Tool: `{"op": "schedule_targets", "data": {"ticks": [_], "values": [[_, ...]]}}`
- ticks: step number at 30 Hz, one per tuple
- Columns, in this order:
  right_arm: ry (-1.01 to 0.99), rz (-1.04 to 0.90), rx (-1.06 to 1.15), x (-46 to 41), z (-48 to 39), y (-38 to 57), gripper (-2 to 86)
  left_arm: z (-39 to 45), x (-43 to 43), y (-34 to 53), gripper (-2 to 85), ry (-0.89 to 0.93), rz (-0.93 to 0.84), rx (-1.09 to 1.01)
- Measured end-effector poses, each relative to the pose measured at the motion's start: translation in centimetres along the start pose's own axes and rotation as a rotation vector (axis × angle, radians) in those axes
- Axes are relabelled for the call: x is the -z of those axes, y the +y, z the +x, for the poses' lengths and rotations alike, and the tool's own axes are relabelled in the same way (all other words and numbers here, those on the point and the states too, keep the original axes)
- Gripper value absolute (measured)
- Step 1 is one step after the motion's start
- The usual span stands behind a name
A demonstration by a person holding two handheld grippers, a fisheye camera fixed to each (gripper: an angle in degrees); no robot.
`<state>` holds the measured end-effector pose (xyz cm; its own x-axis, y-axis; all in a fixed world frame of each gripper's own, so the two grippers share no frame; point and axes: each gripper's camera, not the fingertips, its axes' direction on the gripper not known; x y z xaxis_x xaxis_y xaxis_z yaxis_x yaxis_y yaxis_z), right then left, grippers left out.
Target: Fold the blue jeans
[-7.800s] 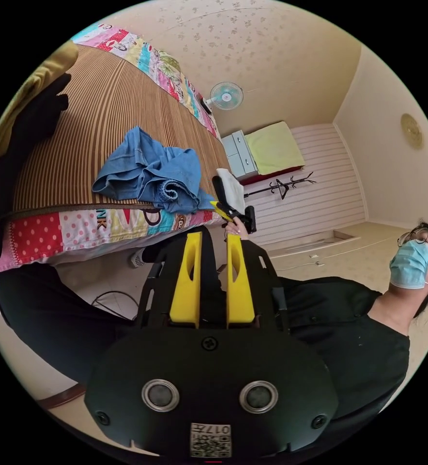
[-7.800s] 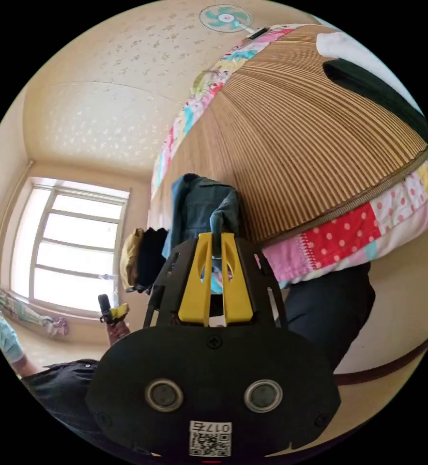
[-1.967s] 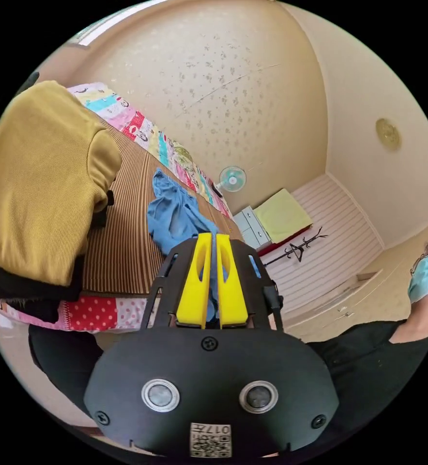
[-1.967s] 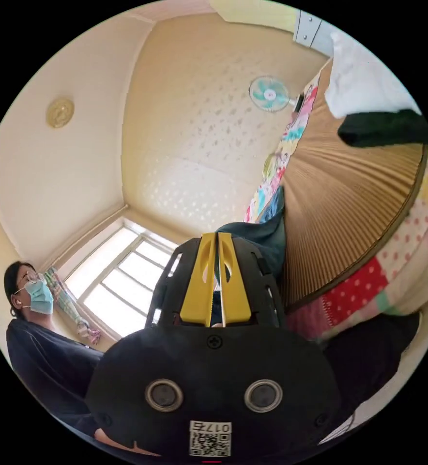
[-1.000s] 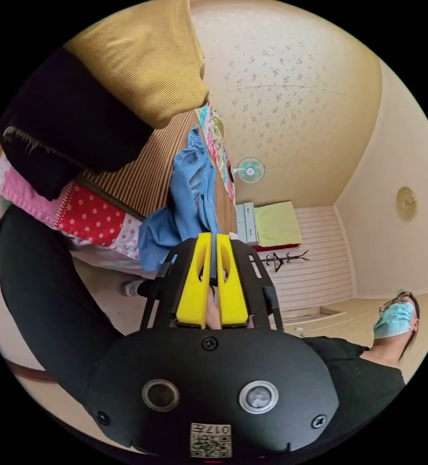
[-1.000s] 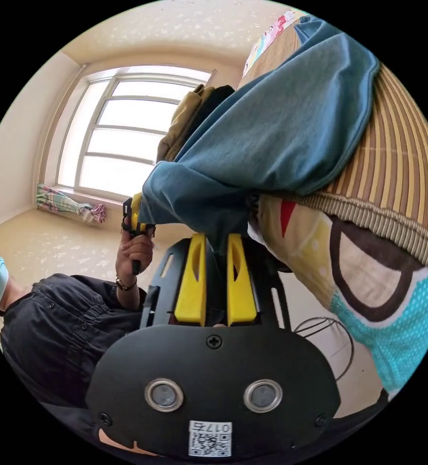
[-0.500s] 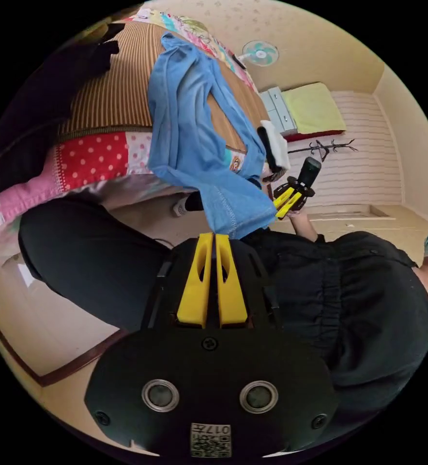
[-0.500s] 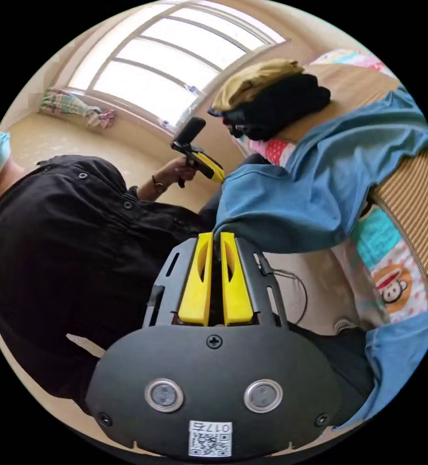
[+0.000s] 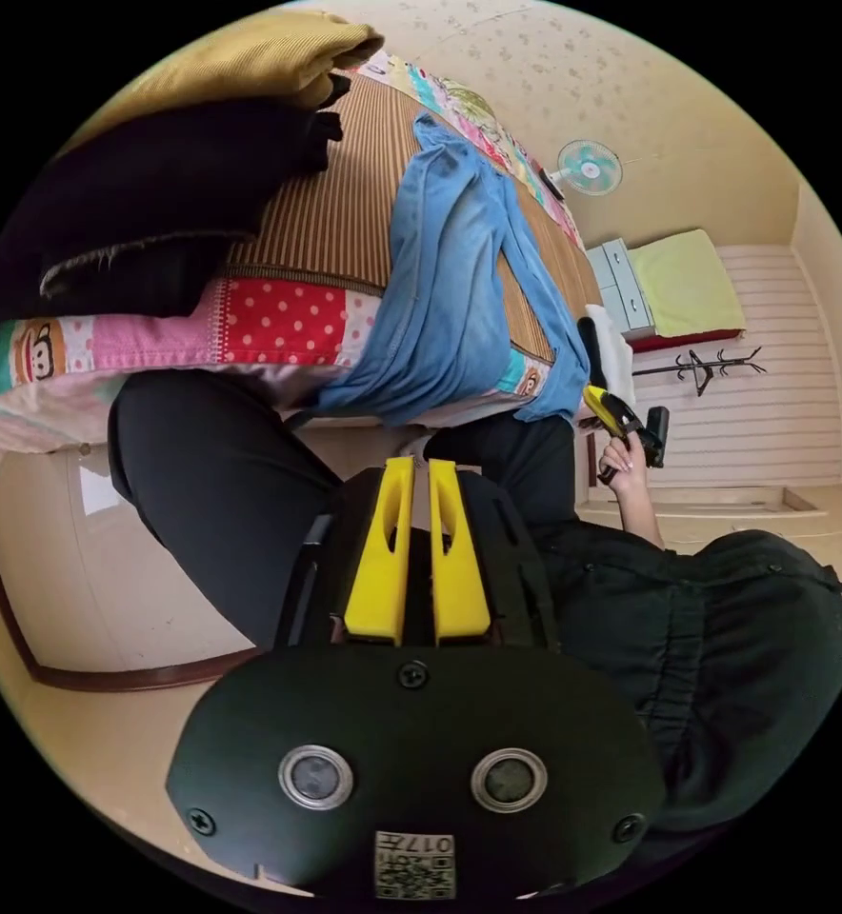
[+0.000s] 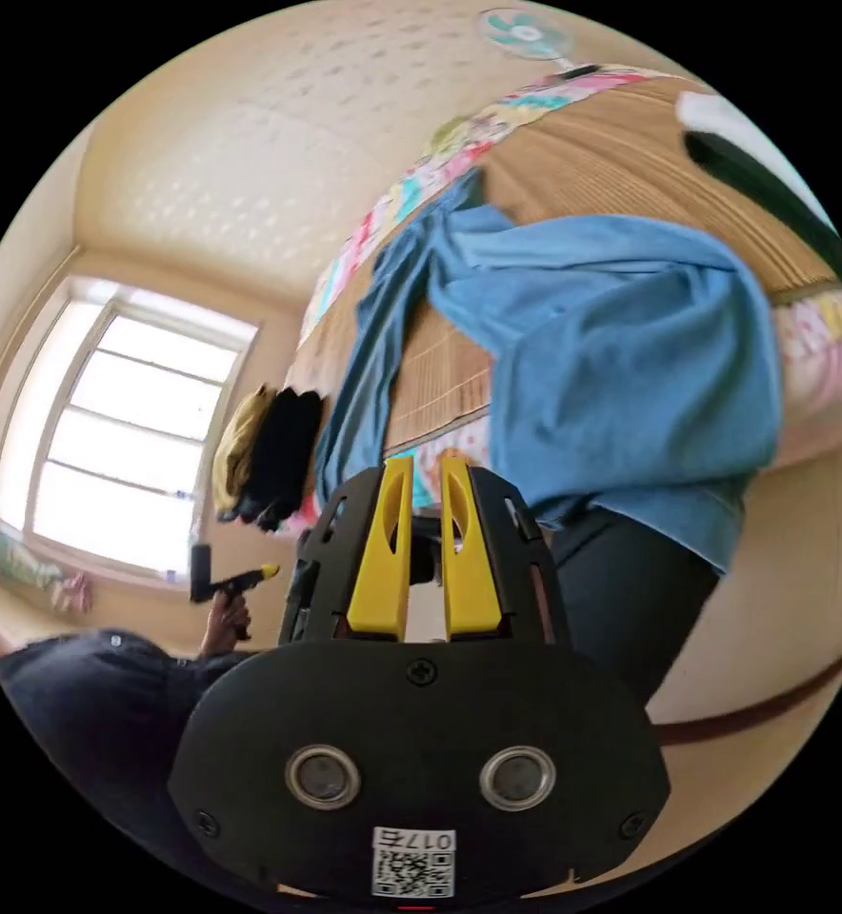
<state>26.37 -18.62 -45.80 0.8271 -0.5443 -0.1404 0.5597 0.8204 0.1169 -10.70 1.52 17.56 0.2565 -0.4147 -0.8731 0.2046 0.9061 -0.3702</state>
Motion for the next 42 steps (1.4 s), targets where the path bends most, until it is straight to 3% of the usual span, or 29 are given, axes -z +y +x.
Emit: {"op": "schedule_targets", "data": {"ticks": [1,5,9,13,19,22,25,28,33,35,37,38,42], "values": [[0.069,0.057,-0.087,1.5,1.3,-0.2,7.4,0.6,-0.3,0.2,0.7,0.014,0.019,-0.008],[0.338,0.09,-0.073,3.5,1.6,-0.2,9.7,1.7,-2.5,0.5,-0.6,0.082,0.012,-0.017],[0.39,0.23,-0.143,7.4,3.7,1.2,10.7,3.2,-4.7,0.8,-0.4,0.157,-0.01,-0.035],[0.246,0.24,-0.389,9.9,14.6,2.3,12.8,4.4,-5.9,0.9,-0.1,0.152,-0.046,-0.066],[-0.398,0.15,-0.47,7.9,25.8,7.1,15.1,3.7,-5.6,1.5,0.3,0.192,-0.03,-0.051],[-0.399,0.201,-0.493,9.3,26.7,10.1,10.6,2.7,-6.1,1.4,0.5,0.27,-0.039,-0.037],[-0.434,0.194,-0.37,12.3,25.2,11.8,4.1,3.0,-6.1,1.1,0.8,0.327,-0.044,-0.071],[-0.756,0.282,-0.087,16.7,21.9,12.9,2.8,4.0,-5.8,0.6,1.0,0.301,-0.058,-0.128],[-0.919,0.286,0.395,23.5,12.3,14.0,2.0,5.9,-6.0,-1.1,2.5,0.359,-0.088,-0.192],[-1.068,0.15,0.573,23.0,7.2,14.5,1.9,6.6,-6.3,-2.1,3.4,0.396,-0.114,-0.19],[-1.11,-0.074,0.562,19.6,4.3,14.5,2.0,7.7,-6.6,-3.4,5.1,0.439,-0.132,-0.193],[-1.068,-0.242,0.503,16.2,2.7,14.7,2.0,8.1,-6.6,-3.7,5.5,0.45,-0.129,-0.201],[-0.95,-0.529,0.475,7.9,-1.1,18.5,2.1,10.2,-8.0,-5.5,7.0,0.434,-0.188,-0.245]]}}
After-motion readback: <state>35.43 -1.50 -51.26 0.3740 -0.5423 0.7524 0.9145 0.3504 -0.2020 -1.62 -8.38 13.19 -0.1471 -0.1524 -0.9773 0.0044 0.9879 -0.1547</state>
